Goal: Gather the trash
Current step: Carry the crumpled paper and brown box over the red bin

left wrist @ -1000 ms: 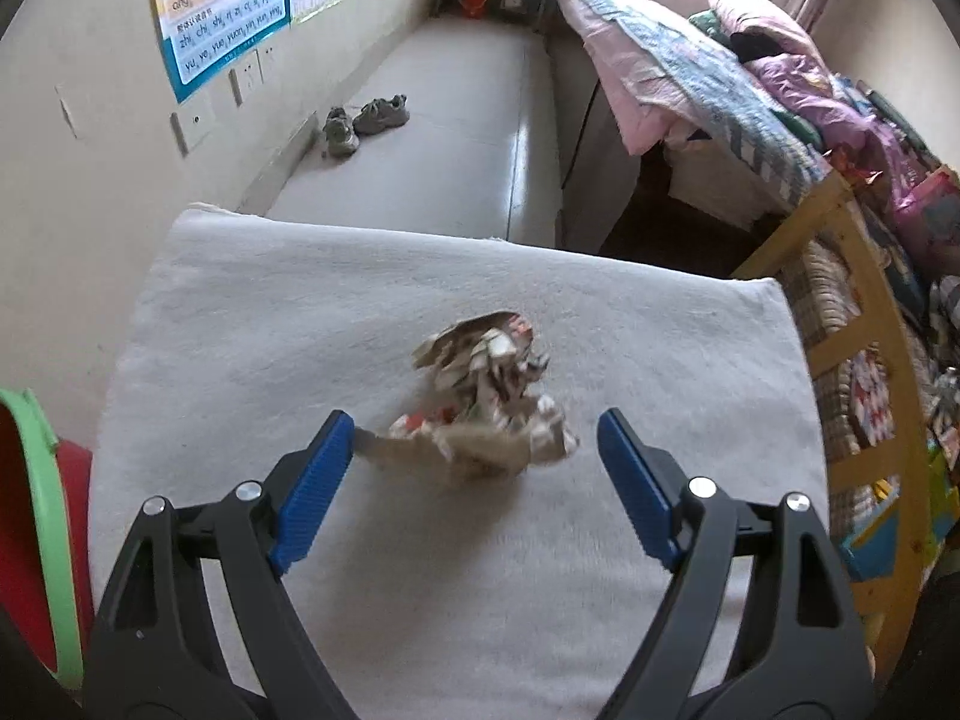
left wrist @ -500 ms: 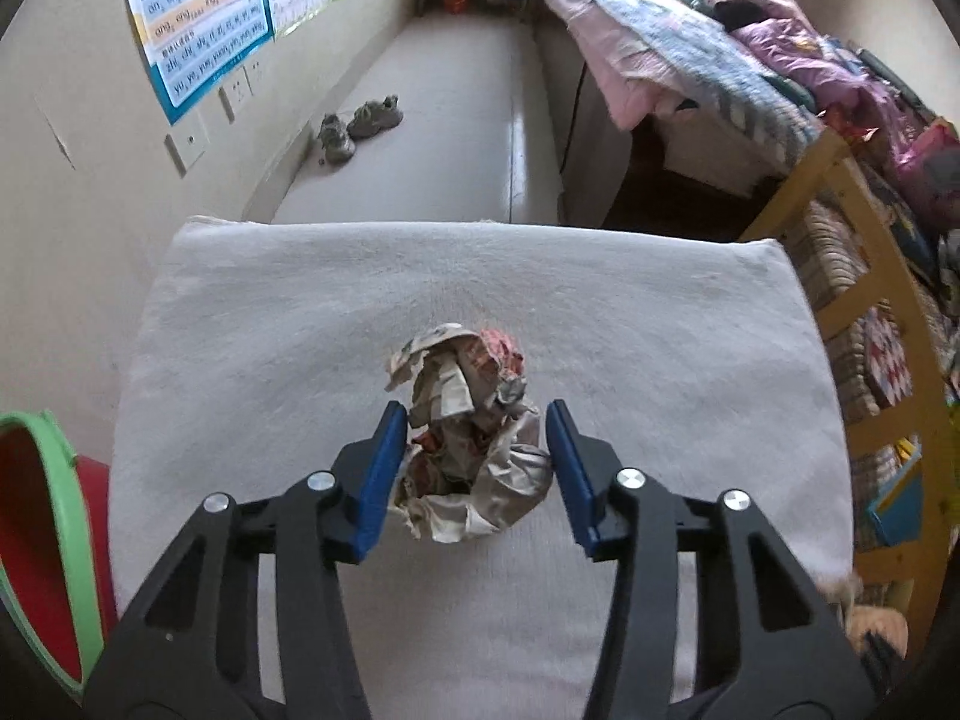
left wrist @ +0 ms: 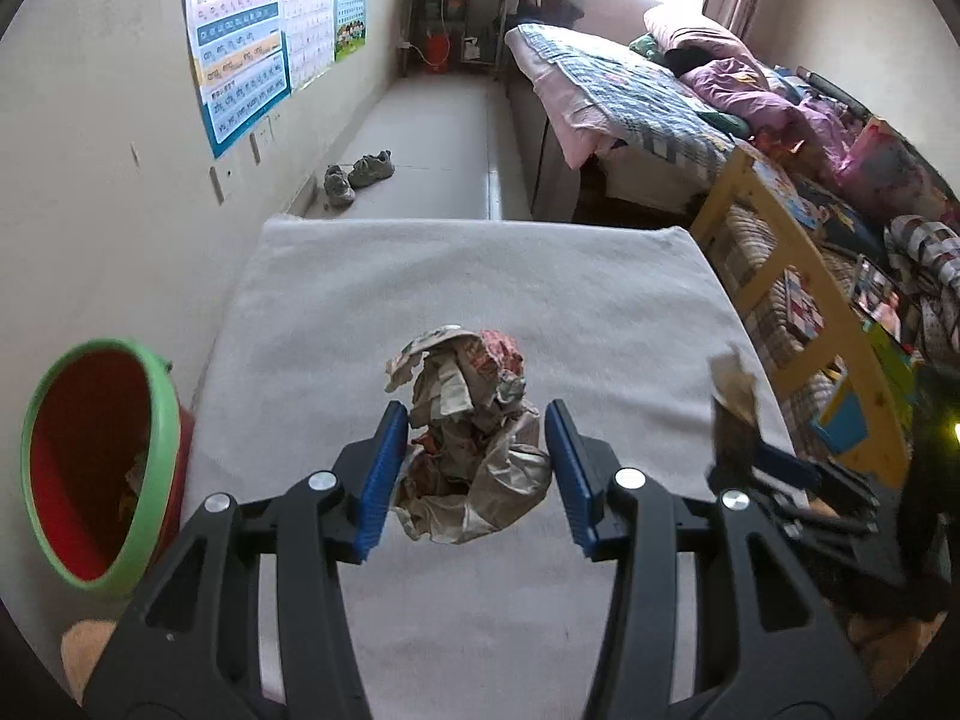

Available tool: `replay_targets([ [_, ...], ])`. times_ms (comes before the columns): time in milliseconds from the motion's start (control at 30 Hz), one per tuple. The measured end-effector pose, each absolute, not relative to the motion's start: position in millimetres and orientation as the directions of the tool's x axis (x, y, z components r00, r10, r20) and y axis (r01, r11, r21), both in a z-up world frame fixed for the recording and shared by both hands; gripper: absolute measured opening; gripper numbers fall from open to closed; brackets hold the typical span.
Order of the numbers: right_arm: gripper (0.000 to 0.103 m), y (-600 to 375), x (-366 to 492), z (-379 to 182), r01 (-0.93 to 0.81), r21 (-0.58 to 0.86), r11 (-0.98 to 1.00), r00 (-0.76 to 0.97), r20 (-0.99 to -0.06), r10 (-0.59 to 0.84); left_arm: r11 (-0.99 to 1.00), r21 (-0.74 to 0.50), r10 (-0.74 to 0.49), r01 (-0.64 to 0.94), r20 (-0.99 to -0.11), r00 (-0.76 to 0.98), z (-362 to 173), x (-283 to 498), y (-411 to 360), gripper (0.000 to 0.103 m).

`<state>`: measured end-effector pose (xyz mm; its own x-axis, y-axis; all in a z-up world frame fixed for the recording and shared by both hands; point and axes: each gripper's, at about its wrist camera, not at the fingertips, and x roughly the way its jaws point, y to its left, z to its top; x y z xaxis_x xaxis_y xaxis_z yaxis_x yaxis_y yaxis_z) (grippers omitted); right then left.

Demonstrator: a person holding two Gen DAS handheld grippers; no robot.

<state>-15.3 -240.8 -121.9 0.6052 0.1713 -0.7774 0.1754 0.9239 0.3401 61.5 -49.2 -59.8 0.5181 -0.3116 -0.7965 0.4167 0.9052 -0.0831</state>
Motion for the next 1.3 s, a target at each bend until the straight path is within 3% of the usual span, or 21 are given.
replay_targets([
  [300, 0.056, -199, -23, -100, 0.094, 0.282, 0.955, 0.611, -0.774, 0.168, 0.913, -0.08, -0.314, 0.401, -0.765, 0.562, -47, 36, -21, 0.046],
  [833, 0.056, -153, -15, -57, -0.046, 0.228, 0.973, 0.648, -0.734, 0.203, 0.959, 0.007, -0.198, 0.285, -0.704, 0.682, -18, 27, 25, 0.046],
  [1300, 0.056, -111, 7, -55, -0.138, 0.177, 0.975, 0.617, -0.754, 0.224, 0.984, -0.027, -0.143, 0.175, -0.701, 0.698, -20, 36, 77, 0.046],
])
